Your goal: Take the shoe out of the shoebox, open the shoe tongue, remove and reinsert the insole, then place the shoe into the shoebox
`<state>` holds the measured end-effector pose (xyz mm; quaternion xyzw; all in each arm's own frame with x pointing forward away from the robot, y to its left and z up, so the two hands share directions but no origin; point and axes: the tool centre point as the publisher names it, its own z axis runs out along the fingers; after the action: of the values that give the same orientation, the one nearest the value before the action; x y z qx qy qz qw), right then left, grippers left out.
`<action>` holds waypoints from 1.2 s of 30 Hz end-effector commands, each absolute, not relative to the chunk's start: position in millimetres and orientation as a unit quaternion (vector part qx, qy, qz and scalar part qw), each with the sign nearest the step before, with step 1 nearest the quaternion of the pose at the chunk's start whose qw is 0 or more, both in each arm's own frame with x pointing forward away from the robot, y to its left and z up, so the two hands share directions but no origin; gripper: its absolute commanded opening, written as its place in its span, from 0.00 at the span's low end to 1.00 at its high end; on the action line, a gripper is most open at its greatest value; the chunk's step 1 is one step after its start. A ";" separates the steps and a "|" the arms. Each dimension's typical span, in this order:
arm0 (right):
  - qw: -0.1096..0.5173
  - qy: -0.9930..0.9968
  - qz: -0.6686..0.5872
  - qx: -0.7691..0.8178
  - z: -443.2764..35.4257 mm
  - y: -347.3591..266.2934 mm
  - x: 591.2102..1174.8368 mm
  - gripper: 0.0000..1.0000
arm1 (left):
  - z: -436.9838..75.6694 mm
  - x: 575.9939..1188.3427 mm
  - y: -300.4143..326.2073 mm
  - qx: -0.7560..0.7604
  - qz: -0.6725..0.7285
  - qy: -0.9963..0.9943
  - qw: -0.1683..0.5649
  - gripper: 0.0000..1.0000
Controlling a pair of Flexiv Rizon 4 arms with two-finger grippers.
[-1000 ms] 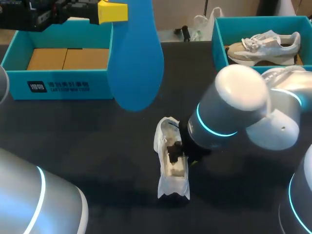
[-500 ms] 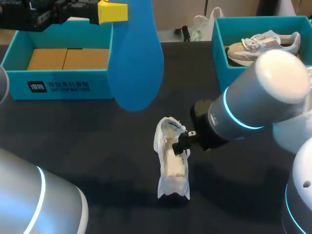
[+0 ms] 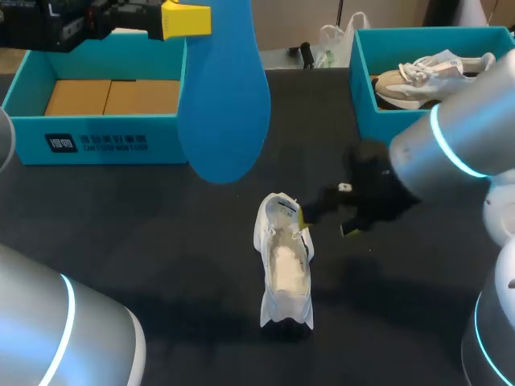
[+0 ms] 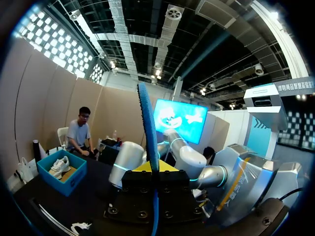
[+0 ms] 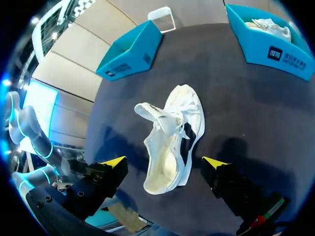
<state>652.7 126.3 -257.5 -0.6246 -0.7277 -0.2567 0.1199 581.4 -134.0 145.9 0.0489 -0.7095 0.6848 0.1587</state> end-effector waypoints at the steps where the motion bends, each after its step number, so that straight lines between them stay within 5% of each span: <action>1: 0.153 -0.719 -0.293 -0.611 -252.2 103.0 642.6 1.00 | 146.7 582.8 -134.8 0.048 0.683 -0.711 0.160 0.00; 8: 0.227 -0.697 -0.308 -0.606 -242.4 111.8 656.7 1.00 | 146.7 582.8 -134.8 0.048 0.683 -0.711 0.160 0.00; 16: 0.219 -0.668 -0.392 -0.593 -177.1 114.9 679.3 1.00 | 146.7 582.8 -134.8 0.048 0.683 -0.711 0.160 0.00; 27: 0.219 -0.668 -0.392 -0.593 -177.1 114.9 679.3 1.00 | 146.7 582.8 -134.8 0.048 0.683 -0.711 0.160 0.00; 29: 0.297 -0.623 -0.417 -0.592 -188.2 125.3 679.9 1.00 | 146.7 582.8 -134.8 0.048 0.683 -0.711 0.160 0.00; 36: 0.373 -0.560 -0.449 -0.587 -173.5 141.0 684.2 1.00 | 146.7 582.8 -134.8 0.048 0.683 -0.711 0.160 0.00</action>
<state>676.7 132.1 -167.4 -0.6028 -0.6062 -0.4146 0.3120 581.4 -134.0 145.9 0.0489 -0.7096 0.6848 0.1587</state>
